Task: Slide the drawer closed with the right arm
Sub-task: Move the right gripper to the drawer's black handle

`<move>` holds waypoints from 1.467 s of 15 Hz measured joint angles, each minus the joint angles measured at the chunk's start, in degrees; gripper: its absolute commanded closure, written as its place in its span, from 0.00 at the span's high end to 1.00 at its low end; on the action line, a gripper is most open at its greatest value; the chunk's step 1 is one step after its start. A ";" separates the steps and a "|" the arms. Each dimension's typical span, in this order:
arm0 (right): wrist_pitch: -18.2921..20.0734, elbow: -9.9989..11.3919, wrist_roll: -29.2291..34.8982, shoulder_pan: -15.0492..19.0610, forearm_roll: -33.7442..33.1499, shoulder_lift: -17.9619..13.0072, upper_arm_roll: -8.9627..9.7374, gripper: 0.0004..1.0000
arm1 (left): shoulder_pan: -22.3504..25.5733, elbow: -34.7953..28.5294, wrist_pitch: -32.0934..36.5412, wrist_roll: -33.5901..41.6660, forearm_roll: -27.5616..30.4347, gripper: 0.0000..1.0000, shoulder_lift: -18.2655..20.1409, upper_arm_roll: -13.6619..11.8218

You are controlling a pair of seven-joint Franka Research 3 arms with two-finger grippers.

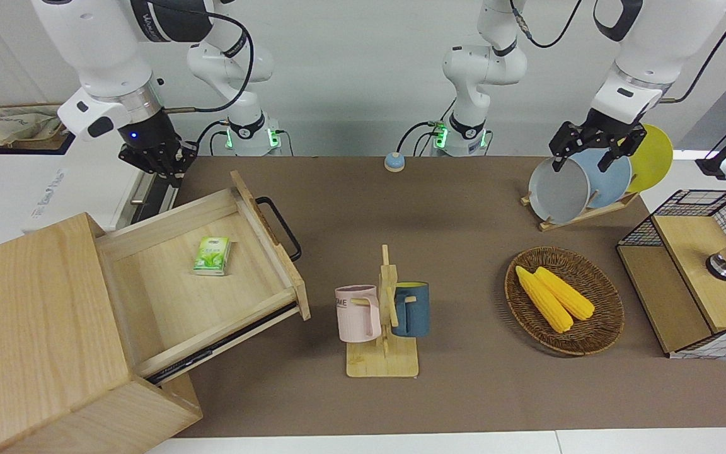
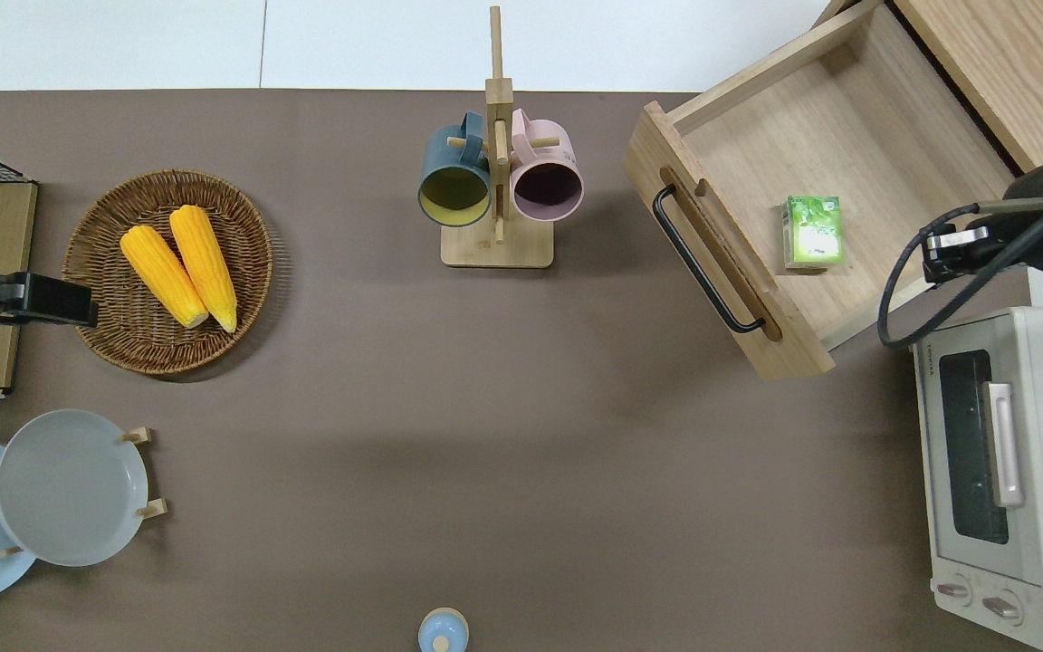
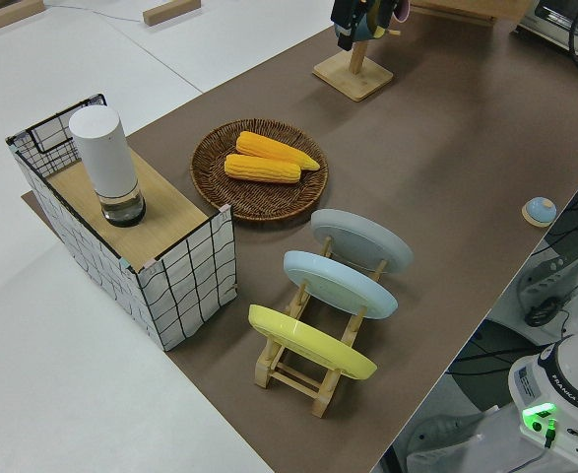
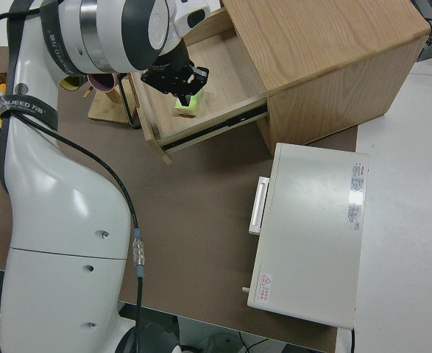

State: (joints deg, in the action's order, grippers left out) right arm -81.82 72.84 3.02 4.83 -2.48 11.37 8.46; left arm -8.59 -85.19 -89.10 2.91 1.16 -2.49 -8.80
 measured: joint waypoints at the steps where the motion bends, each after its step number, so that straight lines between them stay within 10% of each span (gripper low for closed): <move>1: 0.51 -0.03 0.37 0.00 0.04 -0.64 0.05 0.00 | 0.00 0.00 0.00 0.00 0.00 1.00 0.00 0.00; 22: -5.88 0.14 50.17 -19.19 0.34 -0.66 0.38 0.00 | 0.00 0.00 0.00 0.00 0.00 1.00 0.00 0.00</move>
State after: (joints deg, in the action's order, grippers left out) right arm -87.70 72.98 53.20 -14.36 -2.14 10.71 8.84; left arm -8.59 -85.19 -89.10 2.91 1.16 -2.49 -8.80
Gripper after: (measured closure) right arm 0.991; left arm 0.000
